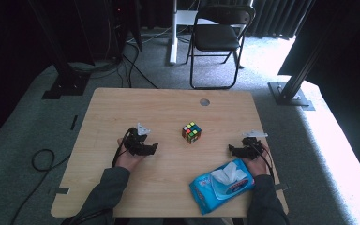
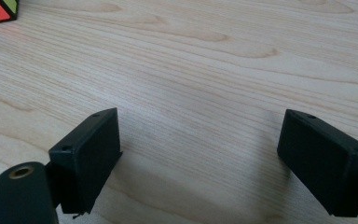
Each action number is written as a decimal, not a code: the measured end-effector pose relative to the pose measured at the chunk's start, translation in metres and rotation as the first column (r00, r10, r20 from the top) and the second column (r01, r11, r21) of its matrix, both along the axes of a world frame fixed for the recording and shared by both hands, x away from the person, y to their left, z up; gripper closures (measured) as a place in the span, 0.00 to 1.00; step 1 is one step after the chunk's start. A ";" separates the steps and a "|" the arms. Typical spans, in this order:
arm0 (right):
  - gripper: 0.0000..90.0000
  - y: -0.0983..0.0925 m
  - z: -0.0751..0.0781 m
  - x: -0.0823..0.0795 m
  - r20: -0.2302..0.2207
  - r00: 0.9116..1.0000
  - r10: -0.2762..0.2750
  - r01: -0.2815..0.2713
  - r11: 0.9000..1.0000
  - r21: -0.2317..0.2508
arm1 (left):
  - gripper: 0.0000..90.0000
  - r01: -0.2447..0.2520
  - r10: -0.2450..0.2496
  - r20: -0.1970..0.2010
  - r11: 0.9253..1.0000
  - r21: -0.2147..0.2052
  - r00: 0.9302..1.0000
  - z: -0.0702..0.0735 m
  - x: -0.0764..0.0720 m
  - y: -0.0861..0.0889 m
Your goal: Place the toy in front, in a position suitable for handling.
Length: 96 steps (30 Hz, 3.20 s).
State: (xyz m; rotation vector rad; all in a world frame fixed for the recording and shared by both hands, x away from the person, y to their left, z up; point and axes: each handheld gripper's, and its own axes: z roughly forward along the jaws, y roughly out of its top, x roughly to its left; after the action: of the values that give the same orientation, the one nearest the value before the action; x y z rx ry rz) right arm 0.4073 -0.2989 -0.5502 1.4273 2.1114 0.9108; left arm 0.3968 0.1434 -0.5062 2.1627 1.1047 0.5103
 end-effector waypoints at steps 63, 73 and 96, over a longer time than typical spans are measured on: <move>0.14 0.000 0.000 0.000 0.000 1.000 0.000 0.000 1.000 0.000 | 0.28 0.187 -0.185 0.049 0.982 -0.023 0.981 0.025 0.027 -0.087; 0.14 0.000 0.000 0.000 -0.001 1.000 0.000 0.000 1.000 0.000 | 0.28 0.198 -0.197 0.037 0.980 -0.023 0.980 0.022 0.035 -0.101; 0.14 0.000 0.000 -0.001 0.000 1.000 0.001 -0.001 1.000 -0.002 | 0.25 0.223 -0.223 0.013 0.973 -0.050 0.975 0.016 0.058 -0.125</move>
State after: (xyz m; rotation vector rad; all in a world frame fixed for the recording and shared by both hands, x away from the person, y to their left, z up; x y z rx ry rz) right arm 0.4066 -0.2988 -0.5502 1.4260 2.1122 0.9091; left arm 0.4547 0.0183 -0.4907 2.2032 0.8467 0.3838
